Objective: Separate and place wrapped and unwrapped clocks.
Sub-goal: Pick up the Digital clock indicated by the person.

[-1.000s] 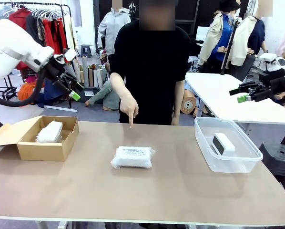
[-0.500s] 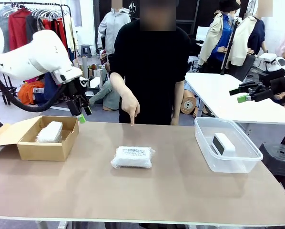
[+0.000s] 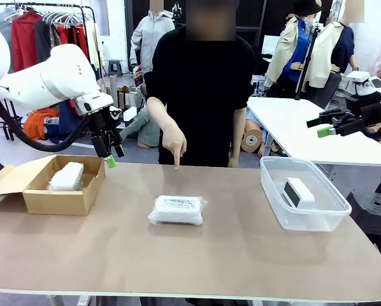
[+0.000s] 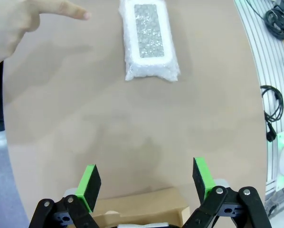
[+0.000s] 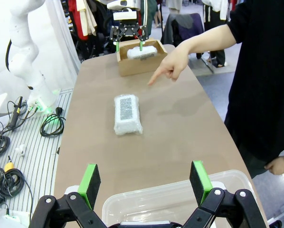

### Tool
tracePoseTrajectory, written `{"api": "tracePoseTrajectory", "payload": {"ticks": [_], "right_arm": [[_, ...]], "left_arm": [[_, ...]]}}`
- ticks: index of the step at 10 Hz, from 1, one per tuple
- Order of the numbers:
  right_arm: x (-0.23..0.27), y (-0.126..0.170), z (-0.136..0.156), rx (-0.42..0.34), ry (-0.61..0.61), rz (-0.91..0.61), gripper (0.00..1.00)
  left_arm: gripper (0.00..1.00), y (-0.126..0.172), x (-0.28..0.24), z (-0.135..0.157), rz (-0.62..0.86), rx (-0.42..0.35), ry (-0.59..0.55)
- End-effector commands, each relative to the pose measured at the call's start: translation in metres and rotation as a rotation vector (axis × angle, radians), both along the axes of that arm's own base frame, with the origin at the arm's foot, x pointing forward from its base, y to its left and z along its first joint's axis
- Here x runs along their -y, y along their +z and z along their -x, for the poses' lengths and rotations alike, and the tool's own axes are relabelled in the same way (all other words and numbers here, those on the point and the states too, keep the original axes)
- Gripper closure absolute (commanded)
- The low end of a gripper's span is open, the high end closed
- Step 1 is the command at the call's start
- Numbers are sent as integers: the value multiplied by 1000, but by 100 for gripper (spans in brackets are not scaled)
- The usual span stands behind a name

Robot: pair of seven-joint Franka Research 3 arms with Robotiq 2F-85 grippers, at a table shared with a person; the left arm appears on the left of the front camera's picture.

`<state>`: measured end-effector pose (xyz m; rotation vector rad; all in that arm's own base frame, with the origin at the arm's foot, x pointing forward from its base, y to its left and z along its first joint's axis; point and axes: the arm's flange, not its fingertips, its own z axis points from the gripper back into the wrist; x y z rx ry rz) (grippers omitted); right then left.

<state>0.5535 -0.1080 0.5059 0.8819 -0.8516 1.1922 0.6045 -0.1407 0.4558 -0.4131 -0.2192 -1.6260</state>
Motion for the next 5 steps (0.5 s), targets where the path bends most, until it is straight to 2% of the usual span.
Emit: {"api": "tracePoseTrajectory", "payload": {"ticks": [1, 5], "right_arm": [[-1, 2, 1, -3, 0, 3, 0], [-1, 2, 1, -3, 0, 3, 0]], "left_arm": [[0, 3, -1, 1, -3, 8, 5], [0, 0, 0, 0, 0, 0, 1]]}}
